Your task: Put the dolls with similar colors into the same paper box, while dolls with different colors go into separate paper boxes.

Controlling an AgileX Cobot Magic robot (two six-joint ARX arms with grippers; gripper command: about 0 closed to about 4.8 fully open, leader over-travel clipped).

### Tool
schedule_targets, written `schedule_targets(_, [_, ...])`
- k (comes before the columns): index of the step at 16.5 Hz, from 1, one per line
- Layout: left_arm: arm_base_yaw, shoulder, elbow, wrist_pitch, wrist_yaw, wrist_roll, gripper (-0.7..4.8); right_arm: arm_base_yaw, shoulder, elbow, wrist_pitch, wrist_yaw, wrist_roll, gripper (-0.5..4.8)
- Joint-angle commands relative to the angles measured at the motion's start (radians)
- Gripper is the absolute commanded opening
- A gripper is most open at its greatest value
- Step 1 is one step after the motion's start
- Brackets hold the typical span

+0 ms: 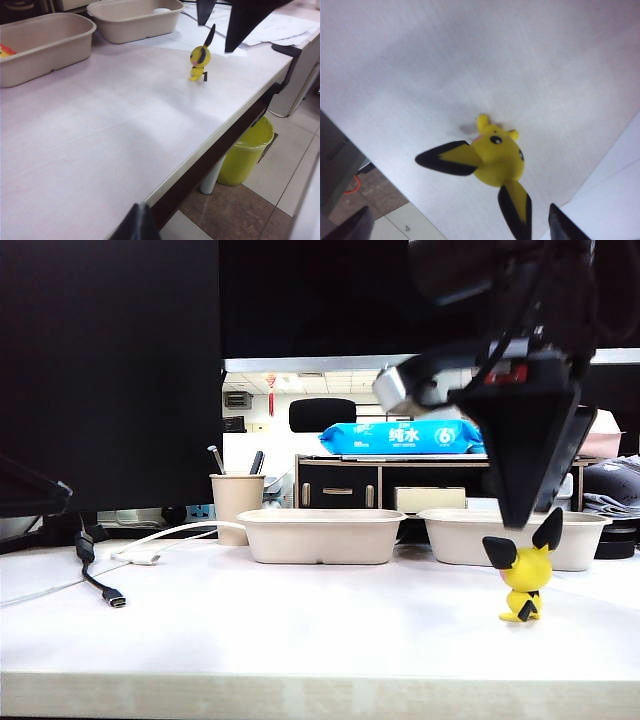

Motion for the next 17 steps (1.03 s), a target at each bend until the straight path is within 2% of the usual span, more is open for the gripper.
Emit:
schedule_targets(1, [0.000,0.001,0.002,0.013,0.001,0.001,-0.05,0.001,0.017,0.003,0.023,0.003,-0.006,4.79])
schedule_targets(10, [0.000,0.001,0.001,0.014,0.001,0.001,-0.05,0.000,0.087,0.003,0.044,0.055,-0.020,4.79])
schedule_targets(11, [0.000,0.001,0.001,0.013,0.001,0.001,-0.05,-0.002,0.089,0.003,0.044,0.087,-0.020,4.79])
schedule_targets(15, [0.000,0.001,0.001,0.013,0.001,0.001,-0.05,-0.002,0.090,0.002,0.045,0.087,-0.020,4.79])
schedule_targets(17, [0.000,0.001,0.002,0.013,0.001,0.001,-0.05,-0.002,0.090,0.002,0.048,0.087,-0.020,4.48])
